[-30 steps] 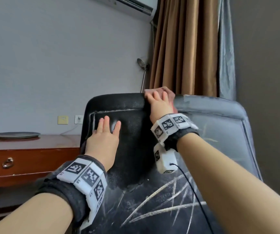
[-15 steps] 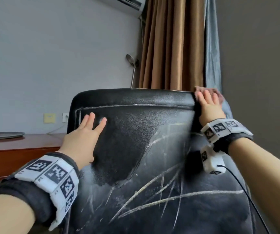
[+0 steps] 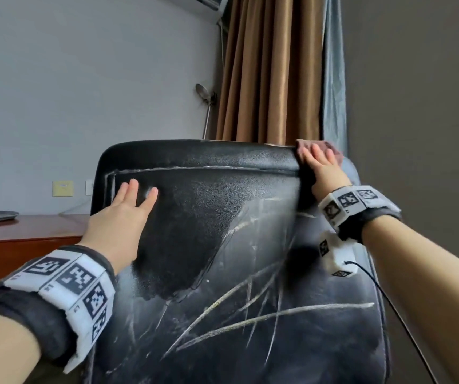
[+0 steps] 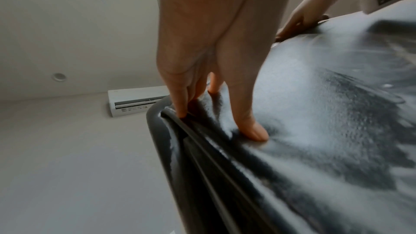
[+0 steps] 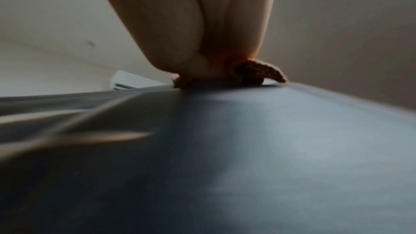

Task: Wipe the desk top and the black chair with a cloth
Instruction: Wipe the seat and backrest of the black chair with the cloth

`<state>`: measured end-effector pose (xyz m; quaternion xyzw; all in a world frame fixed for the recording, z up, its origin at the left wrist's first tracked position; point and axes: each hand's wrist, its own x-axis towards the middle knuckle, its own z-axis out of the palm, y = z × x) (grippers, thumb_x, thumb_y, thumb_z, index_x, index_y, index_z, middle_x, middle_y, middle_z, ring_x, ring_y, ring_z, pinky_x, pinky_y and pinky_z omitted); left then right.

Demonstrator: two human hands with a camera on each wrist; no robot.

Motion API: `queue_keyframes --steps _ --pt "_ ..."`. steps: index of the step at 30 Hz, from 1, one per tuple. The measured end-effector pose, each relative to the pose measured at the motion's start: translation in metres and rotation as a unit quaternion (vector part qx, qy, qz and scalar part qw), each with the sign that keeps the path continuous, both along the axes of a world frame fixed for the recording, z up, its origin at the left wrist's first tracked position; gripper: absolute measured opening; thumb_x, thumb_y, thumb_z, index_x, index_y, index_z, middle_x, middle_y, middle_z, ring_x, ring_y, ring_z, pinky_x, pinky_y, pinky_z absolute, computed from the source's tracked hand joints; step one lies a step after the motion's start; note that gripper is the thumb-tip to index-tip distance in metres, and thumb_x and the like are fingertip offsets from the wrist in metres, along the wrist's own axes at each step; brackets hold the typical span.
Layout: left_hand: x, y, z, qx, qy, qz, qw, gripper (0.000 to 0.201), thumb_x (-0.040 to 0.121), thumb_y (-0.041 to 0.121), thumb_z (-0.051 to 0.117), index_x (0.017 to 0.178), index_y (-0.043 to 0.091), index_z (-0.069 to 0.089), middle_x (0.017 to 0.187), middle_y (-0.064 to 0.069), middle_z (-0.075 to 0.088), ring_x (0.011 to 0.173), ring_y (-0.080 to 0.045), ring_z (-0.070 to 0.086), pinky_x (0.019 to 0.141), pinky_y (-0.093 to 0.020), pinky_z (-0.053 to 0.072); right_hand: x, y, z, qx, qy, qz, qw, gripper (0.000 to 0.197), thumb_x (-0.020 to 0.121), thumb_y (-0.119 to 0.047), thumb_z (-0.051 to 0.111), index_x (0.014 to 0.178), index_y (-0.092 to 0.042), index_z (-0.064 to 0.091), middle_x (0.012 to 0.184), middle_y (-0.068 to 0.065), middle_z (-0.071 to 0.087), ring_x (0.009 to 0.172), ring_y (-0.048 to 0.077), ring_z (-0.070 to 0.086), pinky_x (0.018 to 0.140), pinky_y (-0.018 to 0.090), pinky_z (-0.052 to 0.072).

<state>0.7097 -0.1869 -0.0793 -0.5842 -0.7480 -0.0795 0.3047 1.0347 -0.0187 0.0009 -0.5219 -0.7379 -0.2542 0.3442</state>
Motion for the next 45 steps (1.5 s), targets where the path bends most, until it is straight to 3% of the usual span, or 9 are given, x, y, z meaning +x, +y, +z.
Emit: queue_keyframes --steps 7,12,15,22,27,31,34,40,45 --pt "-0.004 0.002 -0.004 0.009 -0.012 -0.015 1.0 0.103 0.083 -0.001 0.062 0.149 0.023 -0.013 0.155 -0.014 -0.019 0.146 -0.026 -0.01 0.099 -0.028 0.044 0.045 -0.003 -0.039 -0.053 0.22 -0.018 0.974 0.079 0.08 0.012 0.042 0.149 -0.011 0.012 0.155 0.01 0.011 0.14 0.036 0.018 0.114 0.043 0.02" --pt "-0.006 -0.003 -0.003 0.003 -0.029 -0.027 0.999 0.111 0.08 0.009 0.071 0.149 0.022 -0.016 0.155 -0.015 -0.02 0.145 -0.025 -0.011 0.104 -0.03 0.042 0.03 -0.055 -0.116 -0.02 0.195 0.027 0.98 0.091 0.072 0.018 0.045 0.15 -0.019 0.017 0.158 0.001 0.006 0.145 0.027 0.006 0.104 0.046 0.033" --pt "-0.006 -0.003 -0.003 0.004 -0.026 -0.024 0.999 0.11 0.081 0.007 0.07 0.149 0.022 -0.015 0.155 -0.015 -0.02 0.146 -0.025 -0.011 0.104 -0.029 0.041 0.026 -0.075 -0.163 0.054 0.134 0.048 0.988 0.099 0.051 0.026 0.048 0.143 -0.007 0.036 0.152 0.012 0.026 0.14 0.041 0.018 0.098 0.053 0.04" --pt "-0.003 -0.004 -0.003 0.01 -0.024 -0.018 0.999 0.107 0.082 0.005 0.067 0.149 0.023 -0.014 0.155 -0.014 -0.019 0.146 -0.024 -0.01 0.1 -0.028 0.044 -0.068 -0.099 -0.116 -0.021 0.025 0.087 0.996 0.089 0.075 0.002 0.051 0.151 -0.021 0.01 0.158 0.0 0.004 0.145 0.032 -0.002 0.115 0.04 0.003" --pt "-0.005 -0.008 -0.003 0.001 -0.03 -0.023 0.999 0.108 0.082 0.01 0.069 0.149 0.024 -0.015 0.155 -0.012 -0.02 0.146 -0.023 -0.011 0.103 -0.029 0.043 -0.137 -0.103 -0.158 0.034 -0.119 0.172 0.977 0.05 0.083 -0.018 0.036 0.132 -0.011 0.046 0.136 0.008 0.052 0.126 0.038 0.047 0.099 0.047 0.044" --pt "-0.004 -0.006 -0.003 0.001 -0.026 -0.02 0.999 0.107 0.083 0.01 0.068 0.149 0.023 -0.015 0.155 -0.013 -0.02 0.146 -0.023 -0.011 0.101 -0.028 0.043 -0.096 -0.077 -0.127 0.104 -0.118 0.136 0.978 0.057 0.085 -0.014 0.028 0.14 -0.012 0.042 0.146 0.006 0.041 0.133 0.034 0.038 0.106 0.043 0.035" --pt "-0.005 -0.004 -0.005 0.007 -0.033 -0.017 0.999 0.104 0.084 0.003 0.064 0.15 0.023 -0.014 0.155 -0.013 -0.02 0.146 -0.024 -0.01 0.101 -0.03 0.044 -0.1 -0.072 -0.114 0.047 -0.019 0.071 0.996 0.071 0.081 0.002 0.026 0.149 -0.01 0.014 0.157 0.007 0.007 0.144 0.036 0.003 0.118 0.047 0.01" --pt "-0.008 -0.006 -0.005 0.01 -0.032 -0.017 0.999 0.102 0.084 0.002 0.063 0.15 0.023 -0.012 0.156 -0.013 -0.018 0.146 -0.025 -0.009 0.1 -0.031 0.045 -0.144 -0.098 -0.226 0.115 -0.071 0.114 0.984 0.06 0.082 -0.009 0.03 0.142 -0.008 0.032 0.148 0.008 0.03 0.138 0.035 0.024 0.11 0.048 0.022" --pt "-0.005 -0.003 -0.004 0.01 -0.032 -0.015 0.999 0.1 0.084 0.0 0.061 0.15 0.022 -0.012 0.155 -0.015 -0.018 0.146 -0.026 -0.009 0.1 -0.031 0.045 -0.115 -0.076 -0.159 0.126 -0.093 0.103 0.982 0.06 0.08 -0.01 0.03 0.14 -0.013 0.04 0.145 0.006 0.042 0.134 0.033 0.036 0.107 0.044 0.036"
